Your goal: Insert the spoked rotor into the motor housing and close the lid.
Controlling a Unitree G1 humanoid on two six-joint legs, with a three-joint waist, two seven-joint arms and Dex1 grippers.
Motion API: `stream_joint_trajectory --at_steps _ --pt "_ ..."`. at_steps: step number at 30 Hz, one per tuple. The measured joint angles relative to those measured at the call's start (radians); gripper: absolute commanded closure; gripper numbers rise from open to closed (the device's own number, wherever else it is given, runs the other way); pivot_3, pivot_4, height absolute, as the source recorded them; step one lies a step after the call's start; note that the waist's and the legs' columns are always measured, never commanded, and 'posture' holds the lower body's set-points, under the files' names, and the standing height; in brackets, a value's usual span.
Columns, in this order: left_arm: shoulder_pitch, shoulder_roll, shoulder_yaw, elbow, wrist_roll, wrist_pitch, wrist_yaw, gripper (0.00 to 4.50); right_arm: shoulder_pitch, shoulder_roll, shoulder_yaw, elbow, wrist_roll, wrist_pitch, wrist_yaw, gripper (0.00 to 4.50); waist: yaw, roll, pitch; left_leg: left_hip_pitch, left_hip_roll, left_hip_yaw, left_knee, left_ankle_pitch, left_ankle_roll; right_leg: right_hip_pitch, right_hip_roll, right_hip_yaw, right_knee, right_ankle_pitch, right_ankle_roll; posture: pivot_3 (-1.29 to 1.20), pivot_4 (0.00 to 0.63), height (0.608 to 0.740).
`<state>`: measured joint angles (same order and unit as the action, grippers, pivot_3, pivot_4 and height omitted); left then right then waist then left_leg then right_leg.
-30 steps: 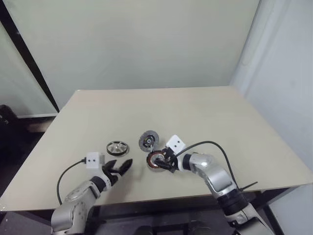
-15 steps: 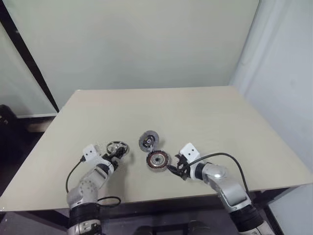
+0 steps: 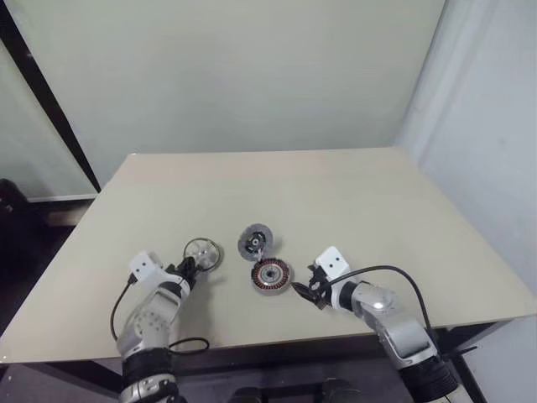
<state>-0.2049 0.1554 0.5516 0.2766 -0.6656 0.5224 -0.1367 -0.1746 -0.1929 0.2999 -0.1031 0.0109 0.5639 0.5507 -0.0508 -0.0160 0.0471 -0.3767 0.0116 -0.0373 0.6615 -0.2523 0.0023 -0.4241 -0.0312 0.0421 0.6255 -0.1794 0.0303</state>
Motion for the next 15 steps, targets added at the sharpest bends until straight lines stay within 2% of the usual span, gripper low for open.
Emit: stream_joint_trajectory --at_steps 7,11,15 --pt "0.158 0.000 0.059 -0.207 -0.180 0.123 -0.029 4.27 0.027 -0.007 -0.004 0.001 0.000 -0.013 -0.007 1.14 0.000 0.000 0.000 0.000 0.000 0.000 0.001 0.000 0.000 0.000 0.000 0.000 0.000 0.000 0.000 0.00 0.000 0.740" --pt "0.252 0.008 0.071 -0.299 -0.338 0.274 -0.034 4.27 0.031 -0.008 -0.003 0.004 -0.001 -0.024 -0.014 1.14 0.000 0.000 0.000 0.000 0.000 0.000 0.001 0.000 0.000 0.000 -0.001 0.000 -0.001 0.000 0.000 0.00 0.000 0.740" --pt "0.315 0.026 0.048 -0.330 -0.425 0.402 -0.033 4.27 0.032 -0.013 -0.003 0.014 -0.002 -0.026 -0.026 1.14 0.001 0.000 0.000 0.000 0.001 0.000 0.001 0.000 0.000 -0.001 -0.001 -0.001 -0.001 0.000 0.000 0.00 0.000 0.740"
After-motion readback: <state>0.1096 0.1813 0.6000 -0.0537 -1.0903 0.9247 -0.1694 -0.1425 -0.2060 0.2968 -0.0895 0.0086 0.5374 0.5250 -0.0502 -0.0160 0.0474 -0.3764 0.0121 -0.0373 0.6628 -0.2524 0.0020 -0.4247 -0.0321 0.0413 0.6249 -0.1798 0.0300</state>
